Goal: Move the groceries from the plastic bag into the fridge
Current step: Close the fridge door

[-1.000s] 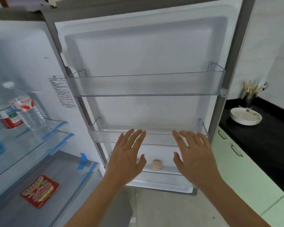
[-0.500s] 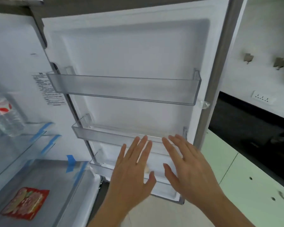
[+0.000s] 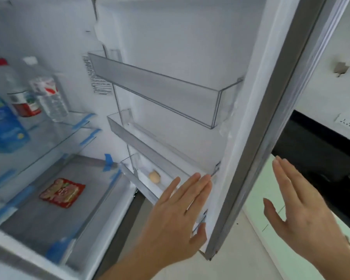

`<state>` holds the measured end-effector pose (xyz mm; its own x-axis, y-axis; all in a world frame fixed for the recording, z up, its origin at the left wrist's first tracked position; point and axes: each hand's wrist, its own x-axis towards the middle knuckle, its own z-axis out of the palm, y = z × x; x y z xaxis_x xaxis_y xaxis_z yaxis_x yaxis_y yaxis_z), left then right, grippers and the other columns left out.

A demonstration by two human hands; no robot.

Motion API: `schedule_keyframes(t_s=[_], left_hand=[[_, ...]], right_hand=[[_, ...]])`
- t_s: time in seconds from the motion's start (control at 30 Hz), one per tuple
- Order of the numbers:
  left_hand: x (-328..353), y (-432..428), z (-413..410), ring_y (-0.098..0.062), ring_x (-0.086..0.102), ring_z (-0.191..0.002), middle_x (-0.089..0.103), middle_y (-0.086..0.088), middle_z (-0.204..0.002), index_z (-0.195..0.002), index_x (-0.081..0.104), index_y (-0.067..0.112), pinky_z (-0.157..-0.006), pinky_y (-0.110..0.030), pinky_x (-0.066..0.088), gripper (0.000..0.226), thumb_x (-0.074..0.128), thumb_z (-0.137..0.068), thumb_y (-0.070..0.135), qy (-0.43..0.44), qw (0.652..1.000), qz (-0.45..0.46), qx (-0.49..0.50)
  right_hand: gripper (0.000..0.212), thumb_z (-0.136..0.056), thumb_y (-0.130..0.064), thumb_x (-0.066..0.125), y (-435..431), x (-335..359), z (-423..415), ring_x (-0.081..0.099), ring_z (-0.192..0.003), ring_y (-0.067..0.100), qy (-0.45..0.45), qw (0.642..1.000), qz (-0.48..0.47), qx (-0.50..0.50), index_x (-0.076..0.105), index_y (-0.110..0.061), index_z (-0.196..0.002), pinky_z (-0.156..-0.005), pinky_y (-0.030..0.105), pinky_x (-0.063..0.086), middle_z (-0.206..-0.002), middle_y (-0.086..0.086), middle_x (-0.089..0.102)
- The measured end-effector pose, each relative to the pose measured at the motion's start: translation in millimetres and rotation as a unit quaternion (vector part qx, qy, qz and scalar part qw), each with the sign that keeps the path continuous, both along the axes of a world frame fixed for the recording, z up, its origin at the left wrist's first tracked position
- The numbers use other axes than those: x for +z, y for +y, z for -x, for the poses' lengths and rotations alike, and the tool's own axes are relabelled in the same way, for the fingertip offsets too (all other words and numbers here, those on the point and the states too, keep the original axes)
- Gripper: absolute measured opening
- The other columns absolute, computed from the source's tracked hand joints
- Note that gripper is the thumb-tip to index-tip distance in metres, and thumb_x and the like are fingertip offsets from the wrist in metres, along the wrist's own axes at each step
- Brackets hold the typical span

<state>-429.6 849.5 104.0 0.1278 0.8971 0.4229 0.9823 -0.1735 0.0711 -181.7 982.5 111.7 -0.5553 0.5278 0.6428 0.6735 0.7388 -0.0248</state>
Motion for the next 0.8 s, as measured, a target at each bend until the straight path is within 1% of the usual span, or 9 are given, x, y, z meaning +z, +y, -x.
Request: schedule_keyframes(t_s=[0.07, 0.17, 0.27, 0.37, 0.47, 0.53, 0.6, 0.73, 0.8], left_hand=[[-2.1, -13.3, 1.8, -0.014, 0.020, -0.151, 0.026, 0.002, -0.163, -0.153, 0.032, 0.013, -0.118, -0.043, 0.031, 0.075, 0.056, -0.087, 0.039, 0.008, 1.000, -0.007, 0.026], [-3.2, -34.2, 1.3, -0.016, 0.024, -0.150, 0.030, 0.000, -0.161, -0.151, 0.035, 0.011, -0.116, -0.043, 0.030, 0.073, 0.055, -0.086, 0.037, 0.021, 0.997, -0.017, 0.075], [-0.5, -55.0, -5.2, -0.021, 0.026, -0.150, 0.032, -0.006, -0.160, -0.149, 0.038, 0.007, -0.114, -0.048, 0.030, 0.069, 0.052, -0.087, 0.033, 0.053, 0.988, -0.021, 0.146], [5.4, -75.5, -23.6, -0.025, 0.029, -0.148, 0.034, -0.009, -0.158, -0.148, 0.039, 0.005, -0.112, -0.052, 0.031, 0.069, 0.052, -0.085, 0.031, 0.060, 0.974, -0.032, 0.218], [14.0, -92.5, -53.7, -0.026, 0.029, -0.148, 0.034, -0.008, -0.159, -0.148, 0.039, 0.005, -0.113, -0.053, 0.031, 0.069, 0.055, -0.085, 0.028, 0.060, 0.962, -0.058, 0.259], [20.0, -98.9, -73.8, -0.026, 0.029, -0.149, 0.033, -0.007, -0.160, -0.149, 0.037, 0.007, -0.113, -0.052, 0.032, 0.066, 0.052, -0.088, 0.028, 0.066, 0.956, -0.073, 0.276], [23.9, -102.9, -88.6, -0.026, 0.030, -0.148, 0.034, -0.006, -0.159, -0.149, 0.039, 0.008, -0.112, -0.052, 0.033, 0.063, 0.047, -0.089, 0.027, 0.073, 0.951, -0.080, 0.290], [26.8, -112.5, -100.2, -0.025, 0.027, -0.149, 0.030, -0.006, -0.161, -0.150, 0.037, 0.009, -0.111, -0.051, 0.034, 0.072, 0.056, -0.084, 0.027, 0.083, 0.931, -0.049, 0.353], [28.3, -118.4, -100.2, -0.022, 0.022, -0.151, 0.026, -0.004, -0.163, -0.152, 0.034, 0.010, -0.112, -0.047, 0.031, 0.075, 0.055, -0.084, 0.031, 0.069, 0.917, -0.031, 0.391]], right_hand=[[0.070, -0.092, -0.025, 0.053, 5.0, -2.2, 5.3, 0.042, -0.144, 0.033, 0.005, 1.000, -0.007, 0.026, 0.032, 0.002, -0.153, -0.109, 0.052, 0.046, -0.158, 0.019, 0.038], [0.071, -0.092, -0.025, 0.052, 8.6, -4.2, 9.9, 0.047, -0.140, 0.033, 0.012, 0.997, -0.004, 0.070, 0.031, 0.003, -0.153, -0.107, 0.045, 0.047, -0.158, 0.019, 0.038], [0.069, -0.090, -0.020, 0.049, 6.9, -5.0, 13.1, 0.050, -0.135, 0.030, 0.013, 0.990, -0.009, 0.140, 0.031, 0.003, -0.153, -0.108, 0.036, 0.045, -0.154, 0.019, 0.043], [0.073, -0.082, -0.012, 0.052, -0.3, -4.1, 16.9, 0.050, -0.136, 0.026, 0.021, 0.975, 0.008, 0.219, 0.034, 0.005, -0.151, -0.111, 0.032, 0.042, -0.157, 0.016, 0.040], [0.083, -0.076, -0.010, 0.058, -8.6, -2.4, 25.7, 0.044, -0.143, 0.026, 0.019, 0.954, 0.029, 0.298, 0.030, 0.002, -0.153, -0.117, 0.029, 0.035, -0.159, 0.017, 0.037], [0.090, -0.071, -0.008, 0.065, -13.3, 0.1, 35.9, 0.041, -0.145, 0.026, 0.011, 0.939, 0.026, 0.344, 0.029, 0.001, -0.153, -0.123, 0.027, 0.026, -0.159, 0.016, 0.036], [0.090, -0.073, -0.011, 0.067, -17.9, 1.7, 48.1, 0.037, -0.148, 0.026, 0.008, 0.919, 0.019, 0.393, 0.028, -0.001, -0.154, -0.123, 0.029, 0.025, -0.160, 0.014, 0.034], [0.079, -0.086, -0.023, 0.065, -28.7, 0.0, 78.4, 0.034, -0.150, 0.026, 0.015, 0.881, 0.008, 0.473, 0.032, -0.001, -0.154, -0.117, 0.040, 0.037, -0.162, 0.014, 0.033], [0.070, -0.094, -0.031, 0.057, -37.3, -0.4, 96.4, 0.037, -0.148, 0.028, 0.026, 0.867, 0.006, 0.498, 0.033, -0.003, -0.154, -0.112, 0.043, 0.042, -0.161, 0.014, 0.036]])
